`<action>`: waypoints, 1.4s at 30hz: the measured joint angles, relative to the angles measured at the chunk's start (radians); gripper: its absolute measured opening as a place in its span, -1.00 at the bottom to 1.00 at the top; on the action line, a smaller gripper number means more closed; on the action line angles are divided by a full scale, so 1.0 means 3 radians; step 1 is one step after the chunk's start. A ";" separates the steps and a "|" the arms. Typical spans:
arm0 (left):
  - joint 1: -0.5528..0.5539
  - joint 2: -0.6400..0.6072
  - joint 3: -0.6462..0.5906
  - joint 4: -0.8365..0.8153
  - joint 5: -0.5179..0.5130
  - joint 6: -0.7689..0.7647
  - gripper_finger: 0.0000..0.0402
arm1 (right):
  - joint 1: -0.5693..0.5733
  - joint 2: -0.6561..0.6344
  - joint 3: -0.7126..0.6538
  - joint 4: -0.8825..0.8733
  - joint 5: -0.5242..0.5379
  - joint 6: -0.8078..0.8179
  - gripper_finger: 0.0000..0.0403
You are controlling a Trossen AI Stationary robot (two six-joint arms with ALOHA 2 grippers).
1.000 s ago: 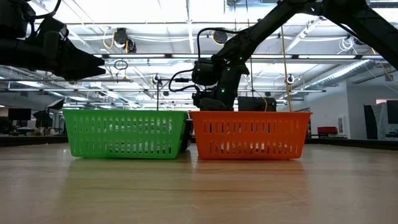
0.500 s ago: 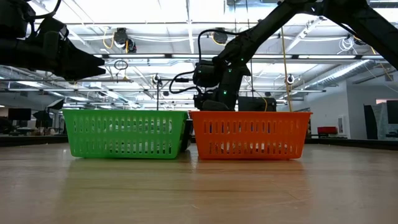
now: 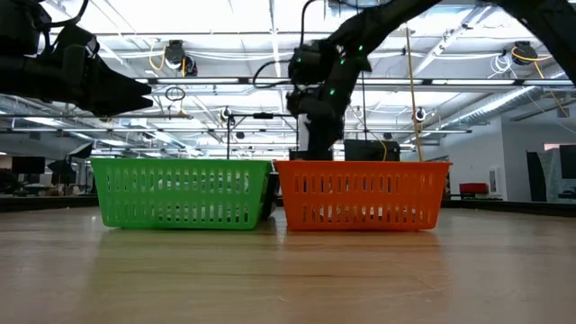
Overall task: Pick & Place First Aid Supplies
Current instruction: Put the alcohol pad into the blue bin
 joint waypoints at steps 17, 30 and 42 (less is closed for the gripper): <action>-0.0001 -0.0001 0.0000 0.0000 -0.0001 0.0001 0.82 | 0.0390 -0.0348 -0.0150 -0.0276 0.0299 -0.0203 -1.00; 0.0000 -0.0001 0.0001 -0.0001 -0.0001 0.0001 0.82 | 0.0940 -0.0732 -0.0657 -0.0231 0.0303 -0.0194 -1.00; -0.0001 0.0000 0.0000 0.0000 -0.0001 0.0000 0.82 | 0.1016 -0.0703 -0.0720 0.0087 0.0302 -0.0146 -1.00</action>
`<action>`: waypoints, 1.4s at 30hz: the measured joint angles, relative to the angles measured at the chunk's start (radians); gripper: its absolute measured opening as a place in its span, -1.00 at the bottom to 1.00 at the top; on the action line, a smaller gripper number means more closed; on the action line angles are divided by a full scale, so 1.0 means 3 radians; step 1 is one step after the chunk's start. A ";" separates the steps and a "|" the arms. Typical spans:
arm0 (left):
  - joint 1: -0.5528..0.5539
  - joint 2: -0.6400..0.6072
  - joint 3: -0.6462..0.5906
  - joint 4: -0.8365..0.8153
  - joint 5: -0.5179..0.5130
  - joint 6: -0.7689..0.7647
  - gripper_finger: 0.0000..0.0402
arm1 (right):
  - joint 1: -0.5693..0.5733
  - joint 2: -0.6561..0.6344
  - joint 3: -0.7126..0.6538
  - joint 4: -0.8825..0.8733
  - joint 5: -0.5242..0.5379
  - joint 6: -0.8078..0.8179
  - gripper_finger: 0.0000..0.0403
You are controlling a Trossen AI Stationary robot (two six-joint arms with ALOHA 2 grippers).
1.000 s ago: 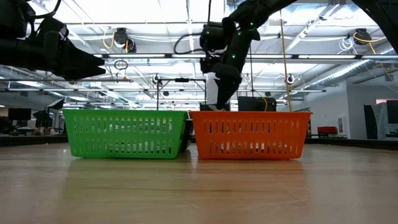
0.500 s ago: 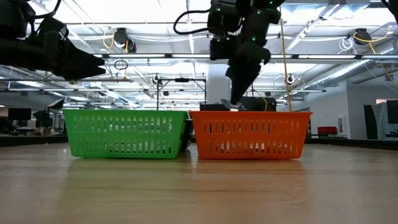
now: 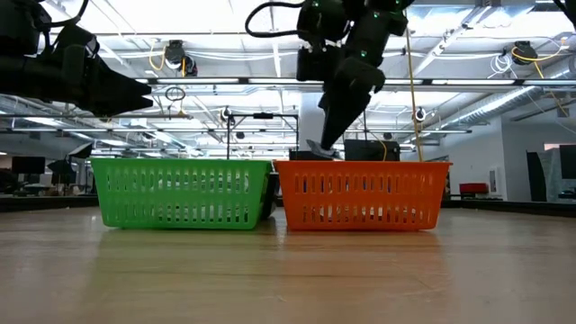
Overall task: Pick & Place First Aid Supplies
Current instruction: Put the alcohol pad into the blue bin
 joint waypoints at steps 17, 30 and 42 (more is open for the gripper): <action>0.0001 -0.0001 0.0000 0.0000 0.0000 0.0000 0.82 | 0.0098 -0.0004 -0.0542 0.0455 0.0003 0.0001 -0.43; 0.0001 -0.0001 0.0001 0.0001 0.0000 0.0000 0.82 | -0.0051 -0.0155 -0.0514 0.0307 -0.0048 -0.0109 -0.11; 0.0000 -0.0001 0.0000 0.0000 0.0001 0.0000 0.82 | -0.0279 -0.0207 -0.0247 -0.0203 -0.0165 -0.0089 -0.13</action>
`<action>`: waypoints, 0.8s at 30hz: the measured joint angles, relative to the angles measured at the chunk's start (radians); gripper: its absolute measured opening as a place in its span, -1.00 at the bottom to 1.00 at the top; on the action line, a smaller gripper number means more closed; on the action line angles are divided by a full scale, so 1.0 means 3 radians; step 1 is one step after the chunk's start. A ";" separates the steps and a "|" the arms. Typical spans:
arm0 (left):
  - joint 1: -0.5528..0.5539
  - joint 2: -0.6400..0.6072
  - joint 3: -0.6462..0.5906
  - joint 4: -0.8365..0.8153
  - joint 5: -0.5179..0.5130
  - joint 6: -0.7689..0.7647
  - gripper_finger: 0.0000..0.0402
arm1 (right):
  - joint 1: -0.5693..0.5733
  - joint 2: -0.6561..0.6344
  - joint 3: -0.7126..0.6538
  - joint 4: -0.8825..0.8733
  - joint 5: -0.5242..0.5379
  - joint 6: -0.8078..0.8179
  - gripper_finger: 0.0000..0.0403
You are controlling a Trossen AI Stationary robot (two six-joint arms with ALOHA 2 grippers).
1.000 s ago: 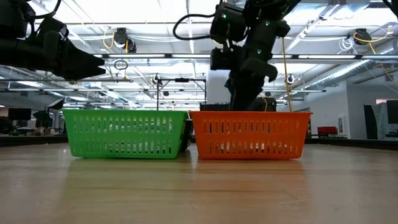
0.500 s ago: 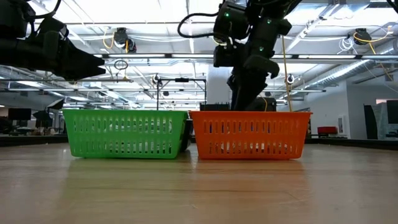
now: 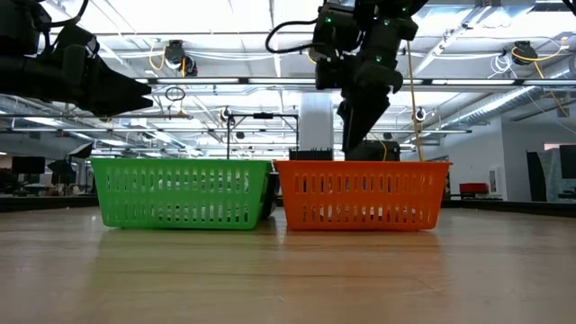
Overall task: Pick & Place First Aid Supplies
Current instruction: Put the alcohol pad into the blue bin
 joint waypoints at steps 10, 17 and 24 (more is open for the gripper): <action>0.0000 0.0000 0.0000 0.0000 -0.0001 0.0000 0.82 | -0.0113 0.0017 0.0100 0.0003 -0.0262 -0.0195 -0.13; 0.0000 0.0001 0.0000 0.0000 -0.0001 0.0000 0.82 | -0.0455 0.0080 0.0102 0.0265 -0.0243 -0.0263 -0.13; 0.0000 0.0000 0.0000 0.0000 -0.0001 0.0000 0.82 | -0.0806 0.0196 0.0101 0.0326 -0.0244 -0.0367 -0.13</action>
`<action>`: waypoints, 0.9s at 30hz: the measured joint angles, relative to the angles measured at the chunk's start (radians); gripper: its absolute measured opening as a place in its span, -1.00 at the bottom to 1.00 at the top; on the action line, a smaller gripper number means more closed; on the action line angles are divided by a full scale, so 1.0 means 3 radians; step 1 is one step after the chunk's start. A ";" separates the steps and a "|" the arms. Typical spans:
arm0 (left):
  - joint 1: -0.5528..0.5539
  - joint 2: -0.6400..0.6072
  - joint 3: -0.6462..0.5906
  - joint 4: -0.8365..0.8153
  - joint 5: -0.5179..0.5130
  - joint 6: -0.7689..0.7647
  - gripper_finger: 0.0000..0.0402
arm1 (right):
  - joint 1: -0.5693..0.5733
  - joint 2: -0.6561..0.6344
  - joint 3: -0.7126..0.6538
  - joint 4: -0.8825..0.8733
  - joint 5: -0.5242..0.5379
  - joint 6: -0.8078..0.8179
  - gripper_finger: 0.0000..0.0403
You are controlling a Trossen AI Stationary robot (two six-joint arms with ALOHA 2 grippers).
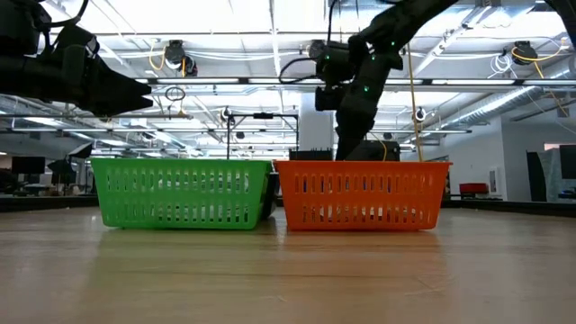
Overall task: Pick & Place First Aid Supplies
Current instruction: Put the alcohol pad into the blue bin
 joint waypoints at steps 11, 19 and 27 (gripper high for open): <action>0.0000 0.0001 0.0000 -0.0001 0.0001 0.0000 0.82 | -0.0231 0.0231 -0.0001 0.0164 0.0039 -0.0006 -0.13; 0.0001 0.0001 0.0000 -0.0003 0.0000 0.0000 0.82 | -0.0205 0.0568 -0.0007 0.0172 0.0137 -0.0060 -0.13; 0.0000 0.0001 0.0001 0.0003 -0.0001 0.0000 0.82 | -0.0189 0.0786 0.0002 0.0207 0.0160 -0.0156 -0.13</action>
